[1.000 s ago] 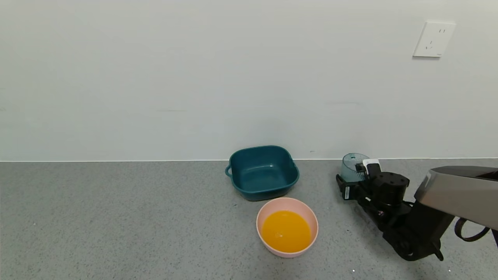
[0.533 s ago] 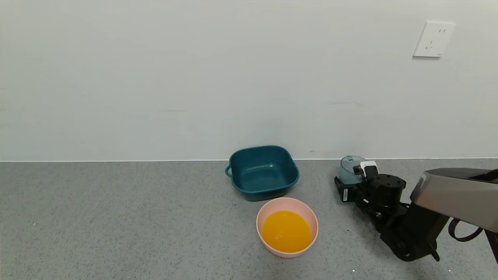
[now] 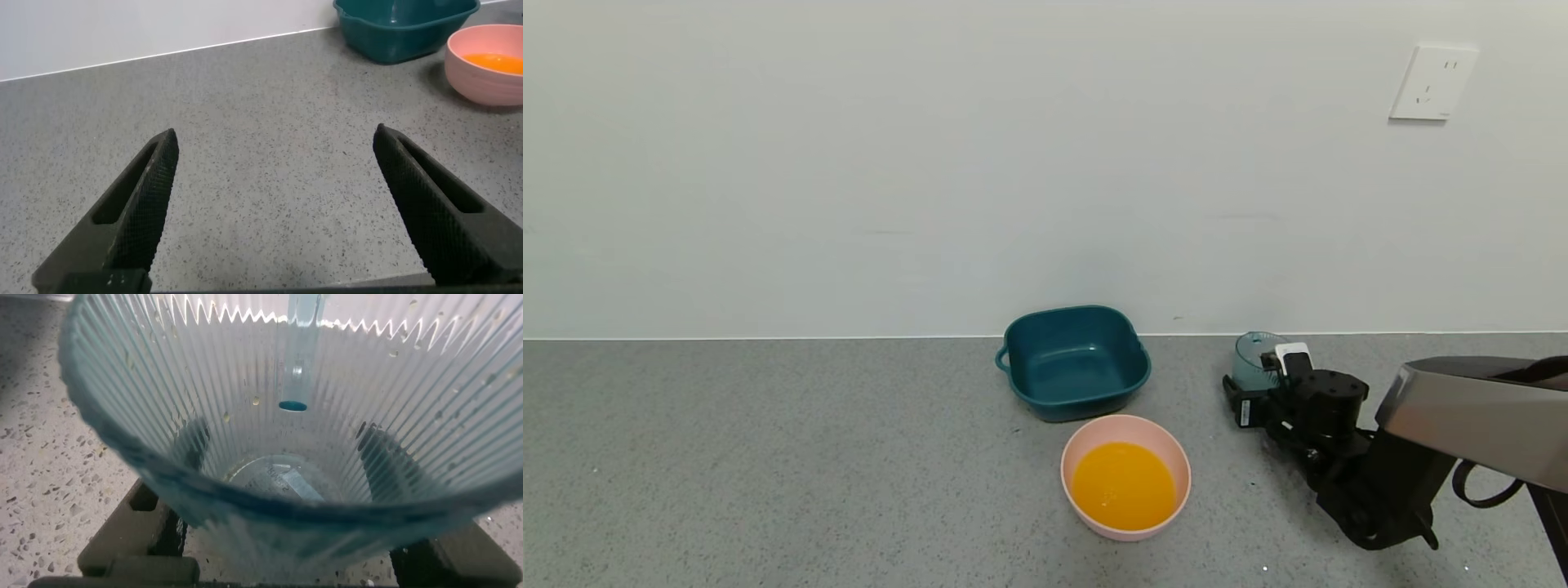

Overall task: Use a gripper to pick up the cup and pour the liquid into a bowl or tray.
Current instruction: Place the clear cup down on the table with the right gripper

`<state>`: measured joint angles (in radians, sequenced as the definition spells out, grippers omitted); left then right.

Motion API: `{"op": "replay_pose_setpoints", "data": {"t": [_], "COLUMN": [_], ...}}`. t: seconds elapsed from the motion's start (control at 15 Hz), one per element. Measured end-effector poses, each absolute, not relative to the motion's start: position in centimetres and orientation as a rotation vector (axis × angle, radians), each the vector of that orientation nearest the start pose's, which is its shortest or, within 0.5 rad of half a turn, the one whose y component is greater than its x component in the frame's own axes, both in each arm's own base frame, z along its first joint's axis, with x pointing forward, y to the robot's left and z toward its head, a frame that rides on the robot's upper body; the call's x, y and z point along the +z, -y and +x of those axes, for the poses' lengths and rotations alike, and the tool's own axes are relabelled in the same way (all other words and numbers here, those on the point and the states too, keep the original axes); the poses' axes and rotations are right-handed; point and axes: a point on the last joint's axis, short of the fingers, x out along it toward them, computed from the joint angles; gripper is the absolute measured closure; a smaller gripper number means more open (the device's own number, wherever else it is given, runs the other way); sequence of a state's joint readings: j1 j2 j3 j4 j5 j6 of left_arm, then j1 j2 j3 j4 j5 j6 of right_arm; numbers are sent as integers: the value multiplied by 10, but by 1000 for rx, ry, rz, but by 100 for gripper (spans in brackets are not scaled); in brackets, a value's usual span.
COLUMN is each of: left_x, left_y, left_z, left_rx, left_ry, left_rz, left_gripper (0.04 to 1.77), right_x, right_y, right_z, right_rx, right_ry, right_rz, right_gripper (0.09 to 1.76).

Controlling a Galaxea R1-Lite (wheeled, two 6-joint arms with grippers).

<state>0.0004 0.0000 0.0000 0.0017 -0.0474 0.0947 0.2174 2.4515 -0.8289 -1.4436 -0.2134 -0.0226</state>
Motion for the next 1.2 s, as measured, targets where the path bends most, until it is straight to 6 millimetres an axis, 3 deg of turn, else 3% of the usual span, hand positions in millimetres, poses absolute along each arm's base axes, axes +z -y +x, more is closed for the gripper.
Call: {"op": "replay_pose_setpoints", "data": {"t": [0.47, 1.2], "left_x": [75, 75], "left_y": [1, 1], "left_z": [-23, -23], "left_rx": [-47, -47], "left_ry": [1, 1], "left_rz": [95, 95], "left_gripper": [9, 9], "right_x": [-6, -5], "right_y": [-81, -80], "right_z": [390, 388], "right_rx": [2, 4], "right_ry": [-175, -180], "right_rz": [-61, -62], "right_gripper": [51, 23]}}
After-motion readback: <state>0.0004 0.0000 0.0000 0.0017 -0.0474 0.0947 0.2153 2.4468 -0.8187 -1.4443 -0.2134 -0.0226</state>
